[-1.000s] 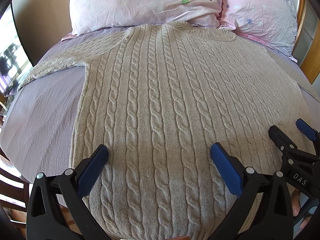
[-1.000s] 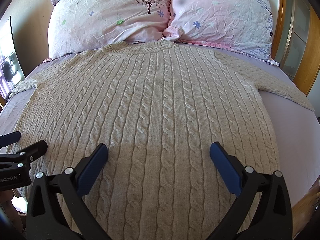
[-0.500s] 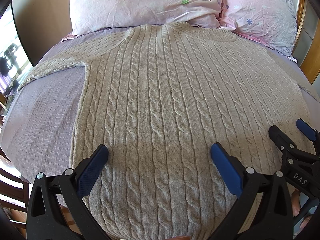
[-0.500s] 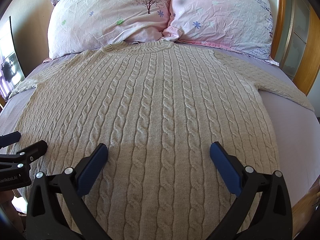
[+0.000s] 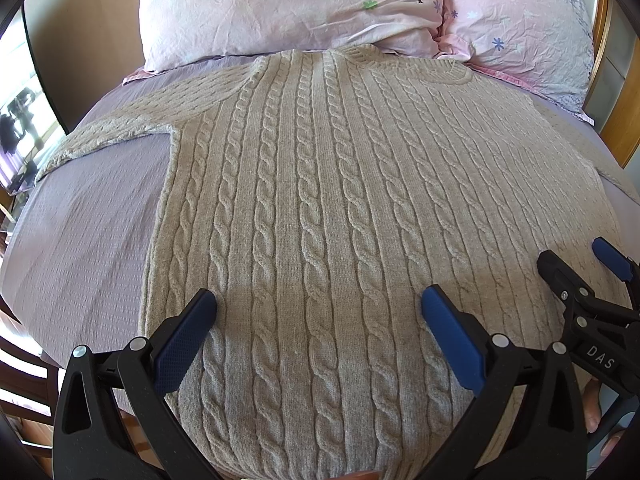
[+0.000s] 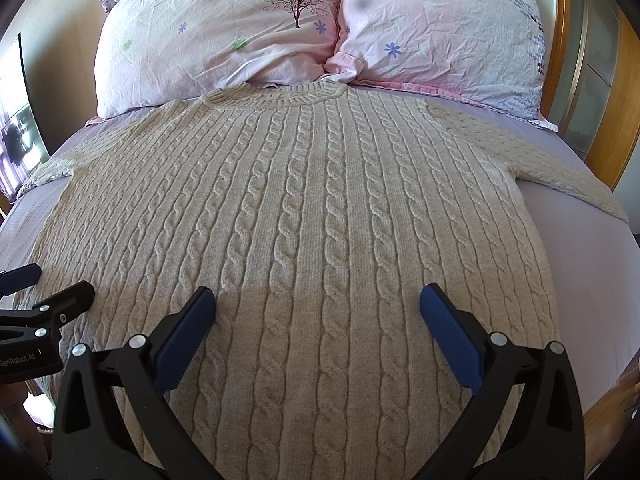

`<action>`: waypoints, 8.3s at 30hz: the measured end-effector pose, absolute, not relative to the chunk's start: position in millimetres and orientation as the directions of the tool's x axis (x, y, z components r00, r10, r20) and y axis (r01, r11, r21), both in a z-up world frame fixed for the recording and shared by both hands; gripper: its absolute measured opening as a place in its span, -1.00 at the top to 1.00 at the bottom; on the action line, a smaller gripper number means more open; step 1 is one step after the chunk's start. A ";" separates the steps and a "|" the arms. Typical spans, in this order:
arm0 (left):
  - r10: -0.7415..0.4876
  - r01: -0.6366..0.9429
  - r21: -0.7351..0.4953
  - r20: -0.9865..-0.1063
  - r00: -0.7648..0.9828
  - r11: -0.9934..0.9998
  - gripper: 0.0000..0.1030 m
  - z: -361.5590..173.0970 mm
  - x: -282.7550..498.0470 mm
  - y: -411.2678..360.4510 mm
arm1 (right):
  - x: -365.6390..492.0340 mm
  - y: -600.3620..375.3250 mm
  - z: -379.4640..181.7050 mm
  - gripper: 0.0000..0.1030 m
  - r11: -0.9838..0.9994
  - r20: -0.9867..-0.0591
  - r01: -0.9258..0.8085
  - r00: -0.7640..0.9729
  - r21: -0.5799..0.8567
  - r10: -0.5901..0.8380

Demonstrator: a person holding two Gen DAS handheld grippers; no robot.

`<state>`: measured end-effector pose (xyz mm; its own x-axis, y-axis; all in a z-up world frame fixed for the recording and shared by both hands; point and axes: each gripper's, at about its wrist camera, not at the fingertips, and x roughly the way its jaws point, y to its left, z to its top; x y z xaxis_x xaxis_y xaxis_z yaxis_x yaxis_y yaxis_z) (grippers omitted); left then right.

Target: Fold small clothes

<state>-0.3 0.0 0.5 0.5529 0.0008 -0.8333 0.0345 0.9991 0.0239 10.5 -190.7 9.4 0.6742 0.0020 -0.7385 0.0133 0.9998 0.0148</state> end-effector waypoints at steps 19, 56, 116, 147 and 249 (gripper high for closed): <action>0.001 0.034 0.024 -0.832 0.555 0.999 -0.97 0.6 -0.4 0.0 | 10.4 -191.2 9.5 -0.97 1.000 -0.739 0.013 0.674 0.015 0.002; -0.017 0.089 0.053 -0.762 0.648 0.995 -0.97 27.2 29.6 9.7 | 54.1 -604.1 0.4 -0.29 0.449 -0.692 0.645 0.718 0.618 -0.077; -0.416 0.342 -0.245 -0.638 0.648 0.907 -0.37 61.8 89.8 55.2 | 154.5 -363.4 33.4 0.19 0.870 -0.660 -0.003 0.650 0.493 0.376; -0.585 0.236 -0.564 -0.585 0.563 0.791 -0.03 -4.9 -20.4 138.7 | 85.6 -424.3 17.7 0.01 0.882 -0.766 0.168 0.583 0.441 0.272; -0.729 0.304 -0.664 -0.592 0.343 0.683 0.21 31.0 212.9 -42.0 | 227.3 -386.1 5.4 0.35 0.548 -0.446 -0.085 0.485 0.832 0.752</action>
